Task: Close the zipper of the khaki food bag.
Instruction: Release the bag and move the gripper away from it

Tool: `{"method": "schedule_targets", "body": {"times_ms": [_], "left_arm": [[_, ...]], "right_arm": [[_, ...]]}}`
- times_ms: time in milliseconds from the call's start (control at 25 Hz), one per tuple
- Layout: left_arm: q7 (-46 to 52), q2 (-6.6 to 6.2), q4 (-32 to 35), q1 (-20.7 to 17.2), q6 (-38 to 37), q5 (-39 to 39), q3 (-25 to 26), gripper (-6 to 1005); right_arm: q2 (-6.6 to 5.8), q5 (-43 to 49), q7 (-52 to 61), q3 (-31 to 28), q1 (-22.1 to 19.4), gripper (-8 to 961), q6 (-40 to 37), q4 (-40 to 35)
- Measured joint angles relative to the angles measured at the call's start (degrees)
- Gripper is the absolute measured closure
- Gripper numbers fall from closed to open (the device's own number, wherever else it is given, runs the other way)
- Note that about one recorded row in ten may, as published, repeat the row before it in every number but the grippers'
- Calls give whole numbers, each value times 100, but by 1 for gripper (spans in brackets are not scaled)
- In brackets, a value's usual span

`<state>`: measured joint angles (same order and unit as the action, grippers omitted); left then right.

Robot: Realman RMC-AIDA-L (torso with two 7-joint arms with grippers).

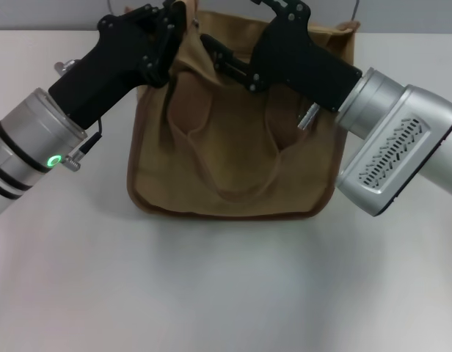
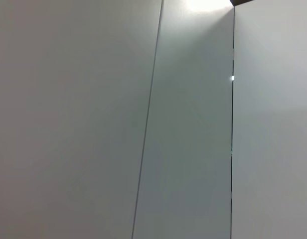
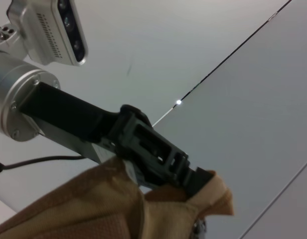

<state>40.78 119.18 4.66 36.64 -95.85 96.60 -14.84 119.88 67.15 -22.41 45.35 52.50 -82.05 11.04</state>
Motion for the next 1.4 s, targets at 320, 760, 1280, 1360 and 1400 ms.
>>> {"method": "schedule_targets", "body": {"times_ms": [320, 760, 1280, 1360, 1400], "left_arm": [[17, -1, -106, 225, 291, -11, -111, 967], [22, 0, -106, 238, 336, 5, -125, 966], [50, 0, -106, 225, 283, 3, -150, 966], [49, 0, -106, 221, 278, 2, -156, 966], [49, 0, -106, 221, 278, 2, -156, 966]], "right_arm": [[0, -1, -1, -30, 124, 281, 18, 55], [0, 389, -7, -296, 114, 293, 241, 39], [1, 595, -26, -289, 129, 672, 384, -5], [1, 597, -26, -290, 123, 741, 384, -3], [1, 597, -26, -290, 123, 782, 384, -3]]}}
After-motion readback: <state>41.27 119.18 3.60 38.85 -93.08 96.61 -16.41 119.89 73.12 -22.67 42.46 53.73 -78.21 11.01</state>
